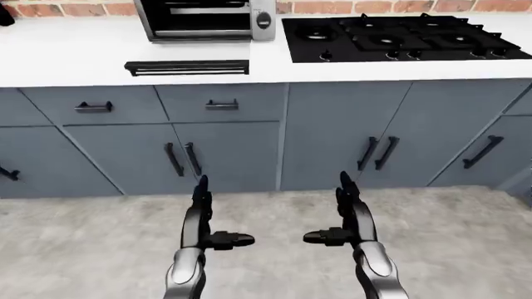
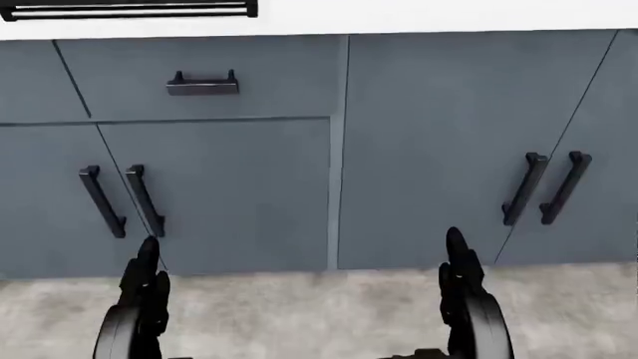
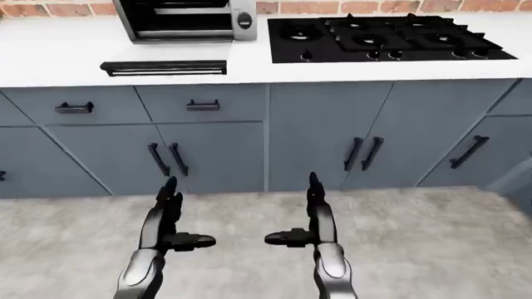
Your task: Close the toaster oven door.
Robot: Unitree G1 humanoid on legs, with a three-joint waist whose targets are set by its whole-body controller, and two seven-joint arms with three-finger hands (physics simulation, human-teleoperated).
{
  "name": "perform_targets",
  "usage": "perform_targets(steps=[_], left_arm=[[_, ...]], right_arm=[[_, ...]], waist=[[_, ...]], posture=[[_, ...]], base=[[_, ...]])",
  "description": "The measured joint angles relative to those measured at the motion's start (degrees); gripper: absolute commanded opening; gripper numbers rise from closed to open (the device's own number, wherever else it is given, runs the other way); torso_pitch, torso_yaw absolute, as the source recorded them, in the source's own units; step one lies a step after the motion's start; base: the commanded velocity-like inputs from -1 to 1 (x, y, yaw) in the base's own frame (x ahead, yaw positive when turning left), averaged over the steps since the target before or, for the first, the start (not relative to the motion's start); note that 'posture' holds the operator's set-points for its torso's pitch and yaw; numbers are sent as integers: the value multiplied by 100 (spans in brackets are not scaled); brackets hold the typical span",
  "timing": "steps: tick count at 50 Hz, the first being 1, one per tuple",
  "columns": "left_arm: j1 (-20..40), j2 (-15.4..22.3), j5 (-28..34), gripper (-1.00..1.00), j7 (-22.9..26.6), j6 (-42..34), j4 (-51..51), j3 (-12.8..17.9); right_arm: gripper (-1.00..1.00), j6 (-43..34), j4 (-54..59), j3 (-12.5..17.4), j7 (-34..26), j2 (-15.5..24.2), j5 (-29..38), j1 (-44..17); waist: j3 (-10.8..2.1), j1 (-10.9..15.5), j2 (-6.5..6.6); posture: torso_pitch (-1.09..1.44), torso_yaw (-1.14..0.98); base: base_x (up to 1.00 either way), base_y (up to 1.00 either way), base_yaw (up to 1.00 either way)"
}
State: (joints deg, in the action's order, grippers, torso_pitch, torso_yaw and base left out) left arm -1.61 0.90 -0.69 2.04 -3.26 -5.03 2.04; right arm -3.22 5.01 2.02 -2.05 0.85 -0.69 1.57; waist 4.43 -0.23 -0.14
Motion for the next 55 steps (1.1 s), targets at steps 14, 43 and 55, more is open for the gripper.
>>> perform_targets(steps=[14, 43, 55], left_arm=[[275, 346, -154, 100, 279, -505, 922, 503], [1493, 2089, -1411, 100, 168, -2755, 2746, 2692], [1769, 2589, -1913, 100, -20, -3067, 2809, 3122]], right_arm=[[100, -787, -1235, 139, -122, 124, -137, -235], [100, -3637, -3670, 1376, -145, 1309, -974, -2158], [100, -4005, -3688, 1540, -140, 1800, -1327, -2700]], waist=[[-320, 45, -8], [-281, 27, 54], [-224, 26, 69]], posture=[[0, 0], [0, 0], [0, 0]], base=[[0, 0, 0], [0, 0, 0], [0, 0, 0]])
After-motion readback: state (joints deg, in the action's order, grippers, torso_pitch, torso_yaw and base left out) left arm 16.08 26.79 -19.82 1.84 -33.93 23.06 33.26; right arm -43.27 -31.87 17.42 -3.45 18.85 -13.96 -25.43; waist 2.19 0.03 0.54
